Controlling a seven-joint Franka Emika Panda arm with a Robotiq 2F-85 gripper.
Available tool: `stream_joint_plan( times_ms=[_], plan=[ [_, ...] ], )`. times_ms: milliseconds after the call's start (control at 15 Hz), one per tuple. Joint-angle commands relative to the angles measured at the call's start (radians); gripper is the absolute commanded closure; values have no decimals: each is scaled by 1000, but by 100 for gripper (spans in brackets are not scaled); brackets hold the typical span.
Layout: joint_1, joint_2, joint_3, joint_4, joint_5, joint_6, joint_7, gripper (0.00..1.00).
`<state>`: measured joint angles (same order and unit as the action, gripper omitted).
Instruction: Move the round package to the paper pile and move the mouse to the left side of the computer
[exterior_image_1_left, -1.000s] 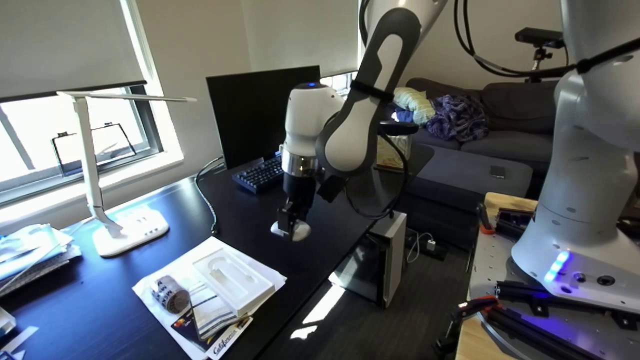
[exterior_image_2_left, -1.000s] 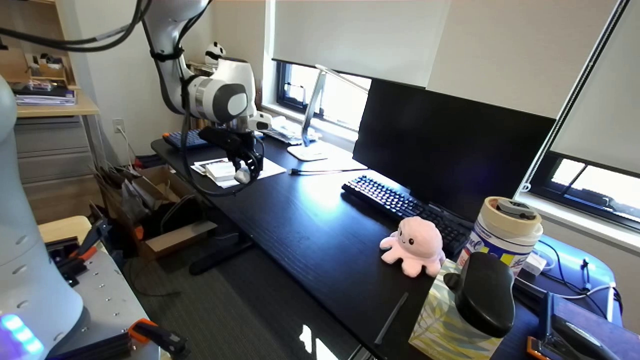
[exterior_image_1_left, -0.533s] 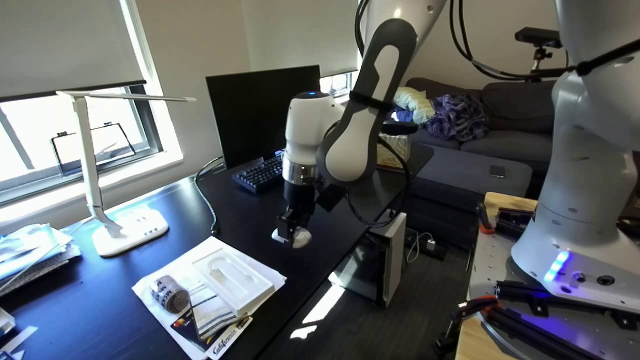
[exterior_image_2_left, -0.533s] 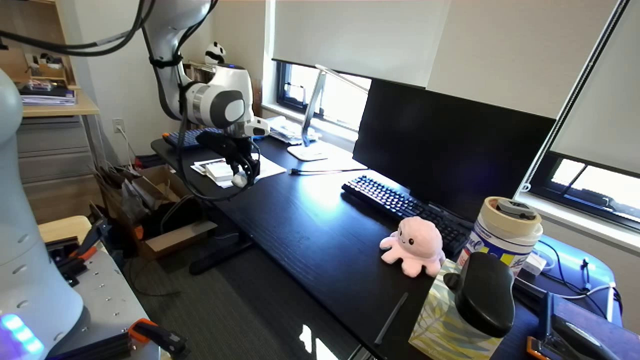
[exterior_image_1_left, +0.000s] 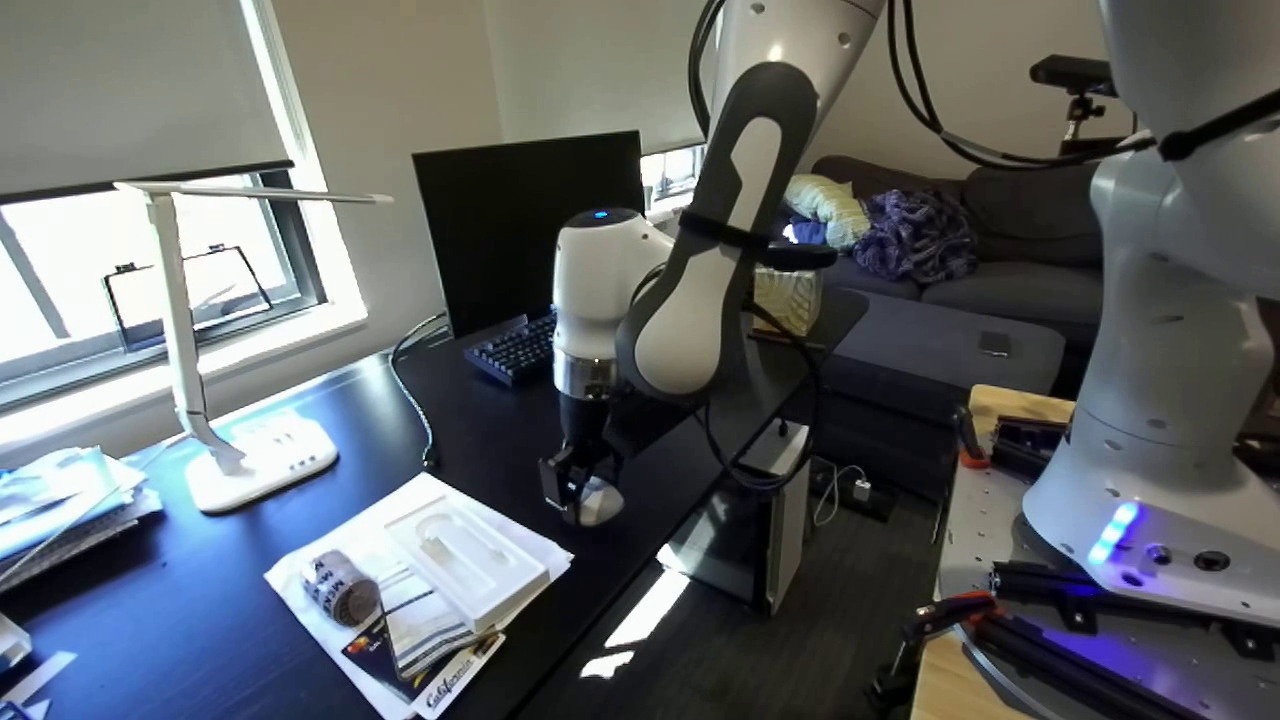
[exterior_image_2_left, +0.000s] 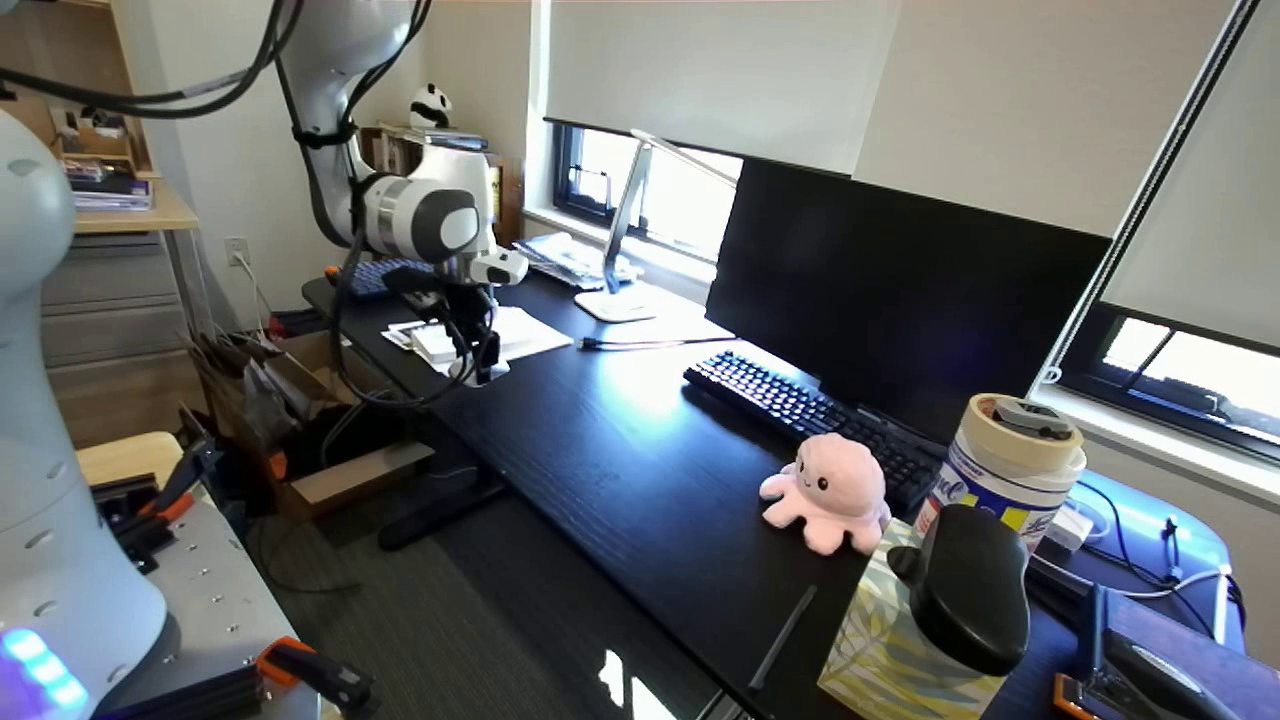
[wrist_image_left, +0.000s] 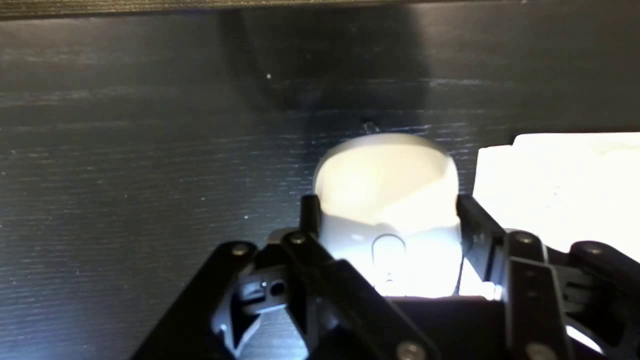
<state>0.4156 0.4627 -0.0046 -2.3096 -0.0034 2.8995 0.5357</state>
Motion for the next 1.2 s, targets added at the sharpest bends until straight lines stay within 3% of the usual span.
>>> stream_joint_plan(
  times_ms=[0,600,667,733,933,1133],
  plan=[
    [47,42,-26,65,32,-49,78,57],
    [90,103,-58,165,-21,-143,127,57],
    [90,103,-56,172,-23,-154,128,46],
    [84,104,-49,177,-24,-160,116,8],
    [89,97,-48,174,-32,-160,115,1],
    [102,78,-55,153,-43,-152,120,0]
  ],
)
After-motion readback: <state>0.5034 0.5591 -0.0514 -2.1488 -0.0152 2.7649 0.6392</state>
